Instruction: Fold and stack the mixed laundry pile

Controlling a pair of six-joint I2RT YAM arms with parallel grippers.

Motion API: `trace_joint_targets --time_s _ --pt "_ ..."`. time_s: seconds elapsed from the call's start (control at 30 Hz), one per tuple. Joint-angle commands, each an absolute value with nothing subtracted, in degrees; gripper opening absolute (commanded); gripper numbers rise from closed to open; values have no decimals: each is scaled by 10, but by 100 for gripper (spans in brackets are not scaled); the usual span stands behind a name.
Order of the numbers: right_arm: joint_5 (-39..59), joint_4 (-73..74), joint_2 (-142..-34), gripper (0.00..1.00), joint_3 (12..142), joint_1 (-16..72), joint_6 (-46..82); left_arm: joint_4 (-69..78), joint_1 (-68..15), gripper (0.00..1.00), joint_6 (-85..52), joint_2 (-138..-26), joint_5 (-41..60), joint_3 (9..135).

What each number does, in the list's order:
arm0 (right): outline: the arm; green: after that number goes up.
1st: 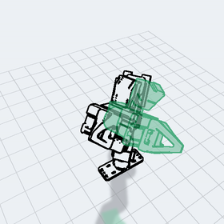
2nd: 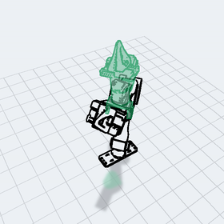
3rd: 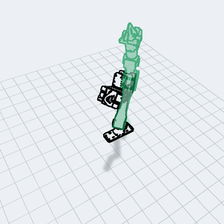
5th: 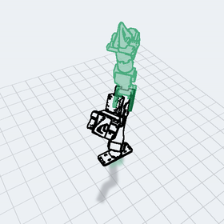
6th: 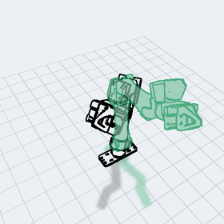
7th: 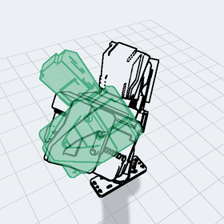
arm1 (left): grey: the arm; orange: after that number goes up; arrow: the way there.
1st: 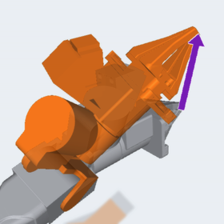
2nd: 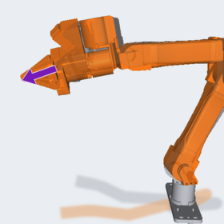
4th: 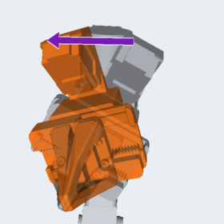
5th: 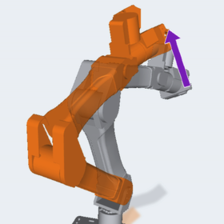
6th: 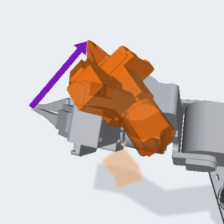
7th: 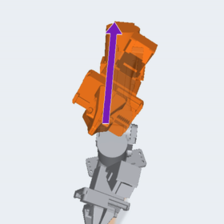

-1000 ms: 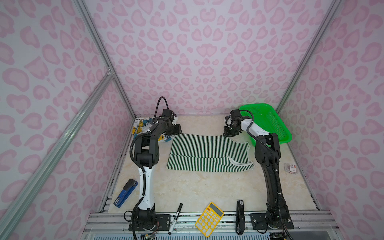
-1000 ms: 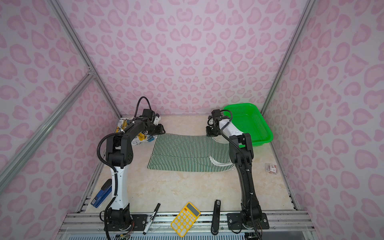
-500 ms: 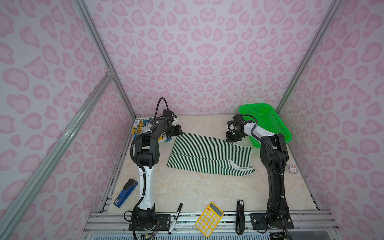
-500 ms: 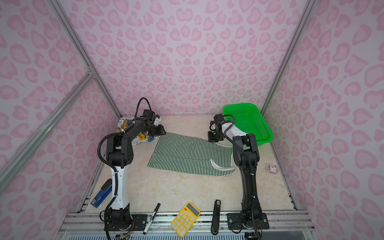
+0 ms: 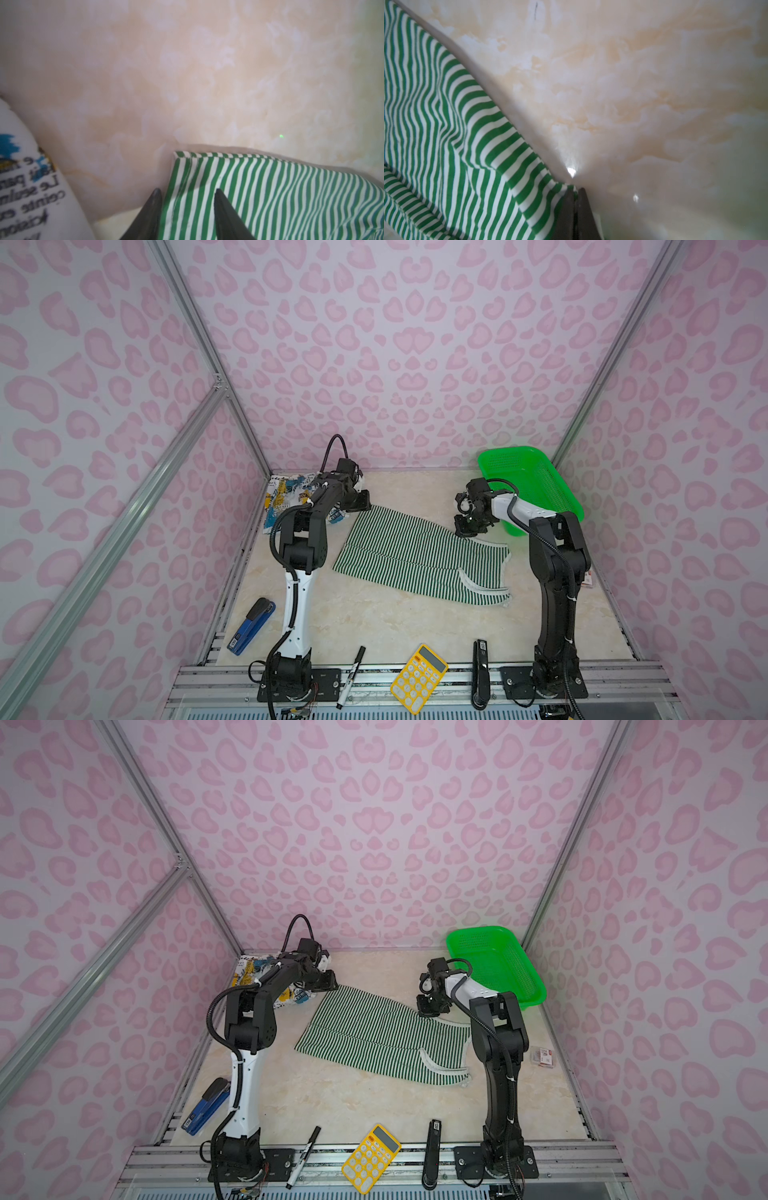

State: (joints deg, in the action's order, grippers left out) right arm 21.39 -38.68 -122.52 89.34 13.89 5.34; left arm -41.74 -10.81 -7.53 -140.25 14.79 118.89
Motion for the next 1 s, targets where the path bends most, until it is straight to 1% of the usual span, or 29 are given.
trace_joint_targets --time_s 0.0,0.1,0.17,0.43,0.53,0.57,0.6,0.67,0.73,0.77,0.83,0.97 --pt "202 -400 -1228 5 890 139 51 -447 -112 27 -93 -1405 118 1163" --pt "203 -401 -1222 4 888 140 51 -416 -113 9 -119 -1374 119 1098" --pt "202 -402 -1215 4 883 141 50 -391 -114 3 -137 -1345 111 1051" --pt "197 -408 -1188 4 857 141 35 -314 -115 3 -206 -1197 97 831" --pt "197 -411 -1194 4 864 142 24 -295 -116 3 -221 -1163 95 778" --pt "197 -413 -1198 4 870 142 20 -292 -116 5 -221 -1156 95 774" --pt "196 -415 -1203 4 876 144 16 -293 -115 11 -219 -1154 93 774" --pt "194 -423 -1212 3 892 147 9 -301 -116 28 -208 -1156 87 782" --pt "191 -431 -1220 3 906 149 5 -312 -116 42 -196 -1161 75 801" --pt "190 -434 -1221 3 912 151 4 -318 -114 46 -189 -1164 66 812" --pt "190 -436 -1223 3 917 154 3 -333 -113 48 -177 -1173 49 836" --pt "190 -438 -1223 3 921 162 3 -350 -103 47 -155 -1197 33 872"
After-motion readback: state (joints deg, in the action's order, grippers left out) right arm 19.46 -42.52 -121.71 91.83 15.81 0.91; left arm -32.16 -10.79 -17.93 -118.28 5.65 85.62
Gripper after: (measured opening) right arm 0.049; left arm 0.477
